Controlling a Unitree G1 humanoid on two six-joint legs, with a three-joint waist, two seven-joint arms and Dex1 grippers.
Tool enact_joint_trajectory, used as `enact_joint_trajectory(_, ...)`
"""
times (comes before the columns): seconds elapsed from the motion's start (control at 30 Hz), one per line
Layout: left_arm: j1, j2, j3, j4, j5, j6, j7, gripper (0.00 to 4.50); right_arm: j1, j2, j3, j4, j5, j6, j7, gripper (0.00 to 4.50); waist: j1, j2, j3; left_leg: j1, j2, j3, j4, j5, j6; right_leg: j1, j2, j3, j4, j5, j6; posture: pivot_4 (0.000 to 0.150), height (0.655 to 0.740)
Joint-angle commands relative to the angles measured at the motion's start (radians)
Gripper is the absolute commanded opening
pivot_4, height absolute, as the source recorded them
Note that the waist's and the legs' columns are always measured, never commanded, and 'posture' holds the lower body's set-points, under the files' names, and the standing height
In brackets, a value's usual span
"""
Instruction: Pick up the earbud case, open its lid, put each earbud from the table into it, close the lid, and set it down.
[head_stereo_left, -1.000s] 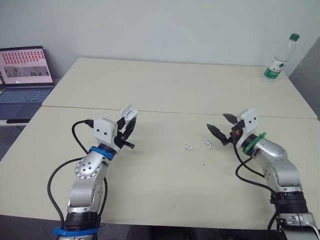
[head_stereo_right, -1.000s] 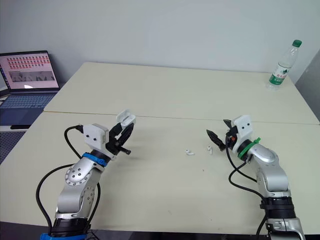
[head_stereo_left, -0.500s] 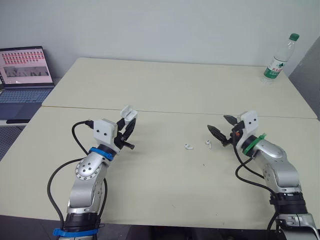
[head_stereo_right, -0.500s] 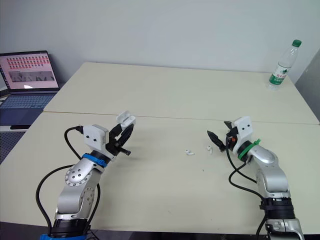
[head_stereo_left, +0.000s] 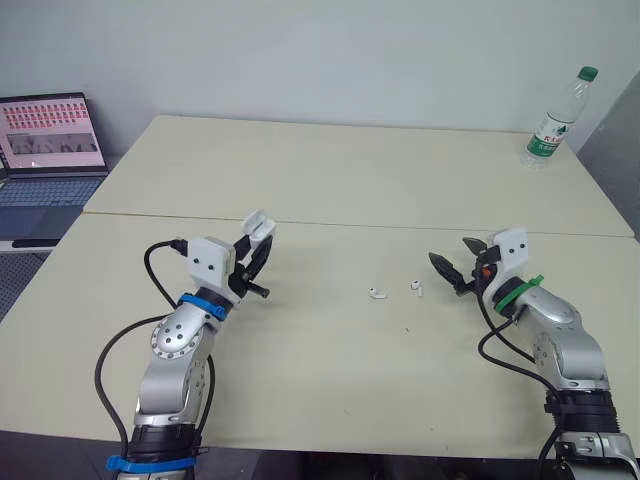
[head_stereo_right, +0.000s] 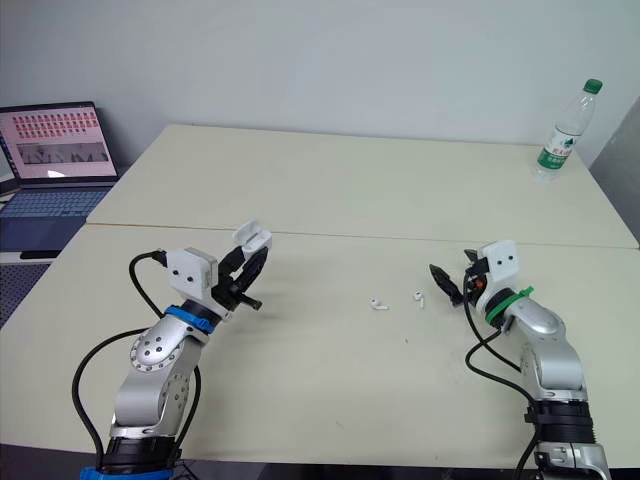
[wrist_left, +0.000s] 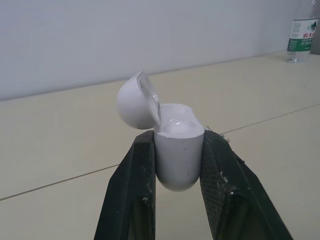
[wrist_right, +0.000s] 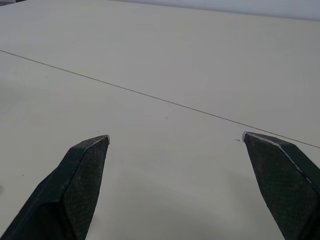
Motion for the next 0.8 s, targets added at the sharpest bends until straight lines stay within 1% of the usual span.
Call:
enact_joint_trajectory(0.03, -0.014, 0.005, 0.0, -0.01, -0.01, -0.011, -0.004, 0.84, -0.001, -0.015, -0.027, -0.011, 0.006, -0.014, -0.007, 4.47, 0.0, 0.0, 0.0, 0.0, 0.0, 0.0, 0.0, 0.0, 0.0, 0.0, 0.0, 0.0, 0.0, 0.0, 0.0, 0.15, 0.74)
enact_joint_trajectory(0.8, -0.021, 0.006, 0.001, -0.005, -0.012, -0.012, -0.012, 0.84, 0.011, -0.014, -0.026, -0.017, 0.003, -0.022, -0.017, 4.47, 0.0, 0.0, 0.0, 0.0, 0.0, 0.0, 0.0, 0.0, 0.0, 0.0, 0.0, 0.0, 0.0, 0.0, 0.0, 0.15, 0.74)
